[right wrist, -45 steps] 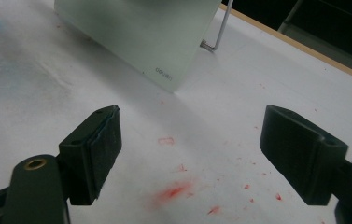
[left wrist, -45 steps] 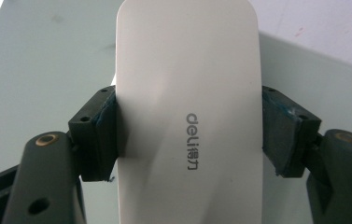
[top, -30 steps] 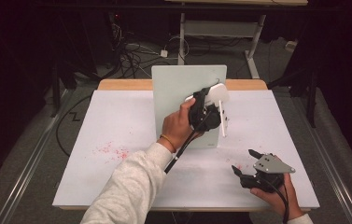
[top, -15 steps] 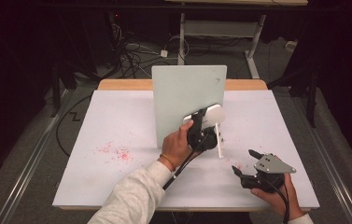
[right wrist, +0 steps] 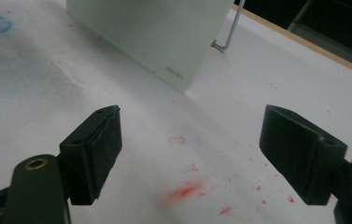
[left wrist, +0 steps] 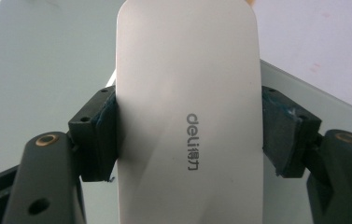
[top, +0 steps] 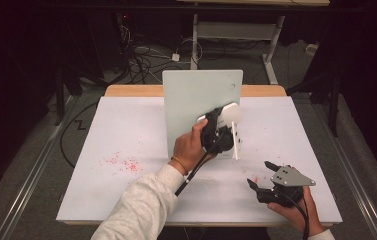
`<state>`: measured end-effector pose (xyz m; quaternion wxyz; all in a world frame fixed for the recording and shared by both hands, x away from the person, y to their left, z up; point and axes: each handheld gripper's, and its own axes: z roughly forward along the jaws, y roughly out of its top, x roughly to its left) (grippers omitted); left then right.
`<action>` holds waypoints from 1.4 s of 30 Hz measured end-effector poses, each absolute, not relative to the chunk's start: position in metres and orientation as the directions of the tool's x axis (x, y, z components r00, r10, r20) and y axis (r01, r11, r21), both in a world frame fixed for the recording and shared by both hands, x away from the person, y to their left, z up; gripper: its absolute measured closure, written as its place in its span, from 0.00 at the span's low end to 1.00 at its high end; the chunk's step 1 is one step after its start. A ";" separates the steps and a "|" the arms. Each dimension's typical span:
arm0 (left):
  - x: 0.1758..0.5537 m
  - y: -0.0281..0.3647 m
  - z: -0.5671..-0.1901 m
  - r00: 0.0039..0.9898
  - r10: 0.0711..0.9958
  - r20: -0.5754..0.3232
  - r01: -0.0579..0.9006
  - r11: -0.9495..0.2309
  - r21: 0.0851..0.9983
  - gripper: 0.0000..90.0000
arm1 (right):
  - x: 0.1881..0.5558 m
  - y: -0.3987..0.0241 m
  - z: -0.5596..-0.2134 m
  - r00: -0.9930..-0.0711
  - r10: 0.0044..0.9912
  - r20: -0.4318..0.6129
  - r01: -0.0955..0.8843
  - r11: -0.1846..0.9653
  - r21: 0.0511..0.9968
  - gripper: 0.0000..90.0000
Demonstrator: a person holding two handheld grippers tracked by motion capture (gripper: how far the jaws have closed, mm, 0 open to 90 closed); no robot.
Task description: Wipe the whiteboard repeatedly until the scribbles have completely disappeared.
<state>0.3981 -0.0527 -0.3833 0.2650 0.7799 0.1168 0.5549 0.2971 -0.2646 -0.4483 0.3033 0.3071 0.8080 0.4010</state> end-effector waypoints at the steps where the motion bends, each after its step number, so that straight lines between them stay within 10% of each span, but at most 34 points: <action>1: 0.401 -0.052 -0.374 0.355 0.488 0.797 -0.108 -0.826 0.553 0.32 | 0.296 -0.264 -0.448 -0.628 0.738 -0.246 0.249 0.491 0.835 0.24; 15: 0.426 -0.037 -0.302 0.356 0.632 0.688 -0.053 -0.721 0.691 0.32 | 0.297 -0.264 -0.449 -0.637 0.730 -0.246 0.260 0.505 0.823 0.24; 28: 0.409 -0.068 -0.350 0.338 0.507 0.793 -0.075 -0.825 0.560 0.32 | 0.297 -0.262 -0.450 -0.643 0.725 -0.247 0.261 0.510 0.820 0.24; 42: 0.416 -0.039 -0.327 0.347 0.584 0.734 -0.045 -0.772 0.635 0.32 | 0.296 -0.263 -0.448 -0.633 0.734 -0.248 0.262 0.504 0.823 0.24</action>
